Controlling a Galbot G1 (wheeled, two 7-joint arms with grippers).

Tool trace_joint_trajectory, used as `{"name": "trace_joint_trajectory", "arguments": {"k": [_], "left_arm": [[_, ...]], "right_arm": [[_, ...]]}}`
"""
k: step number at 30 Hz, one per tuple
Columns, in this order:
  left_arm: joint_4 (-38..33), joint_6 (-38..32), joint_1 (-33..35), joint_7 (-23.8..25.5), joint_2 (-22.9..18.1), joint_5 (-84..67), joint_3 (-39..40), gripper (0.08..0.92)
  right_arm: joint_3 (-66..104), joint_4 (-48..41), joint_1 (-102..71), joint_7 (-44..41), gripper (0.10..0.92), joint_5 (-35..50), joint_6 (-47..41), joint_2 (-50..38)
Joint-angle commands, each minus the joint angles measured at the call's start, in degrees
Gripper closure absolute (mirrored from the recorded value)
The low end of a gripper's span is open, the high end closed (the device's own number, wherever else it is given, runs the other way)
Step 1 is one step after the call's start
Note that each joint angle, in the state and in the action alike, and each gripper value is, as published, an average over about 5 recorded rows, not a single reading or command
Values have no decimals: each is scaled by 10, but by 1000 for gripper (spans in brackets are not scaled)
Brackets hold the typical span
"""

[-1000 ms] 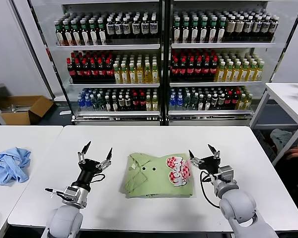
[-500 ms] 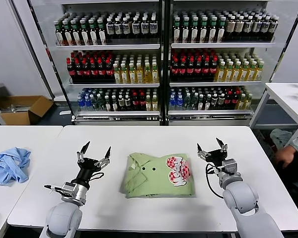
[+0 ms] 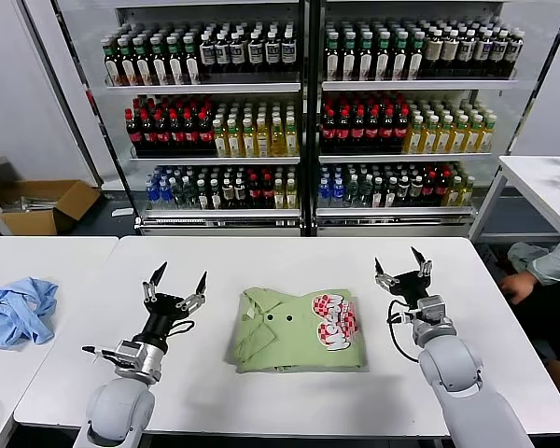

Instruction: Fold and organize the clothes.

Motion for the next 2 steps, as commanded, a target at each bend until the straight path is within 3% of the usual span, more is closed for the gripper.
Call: {"name": "trace_joint_trajectory", "arguments": {"k": [1,2], "left_arm": [[4,-10,-2,-11,2,10,-3,177],[5,-10,-1,-12,2,11,-3,177]], "right_arm": [[1,-25,2,-3,203,-15,43,0],[1,-26,1,-4,202,-15,44,0]]}}
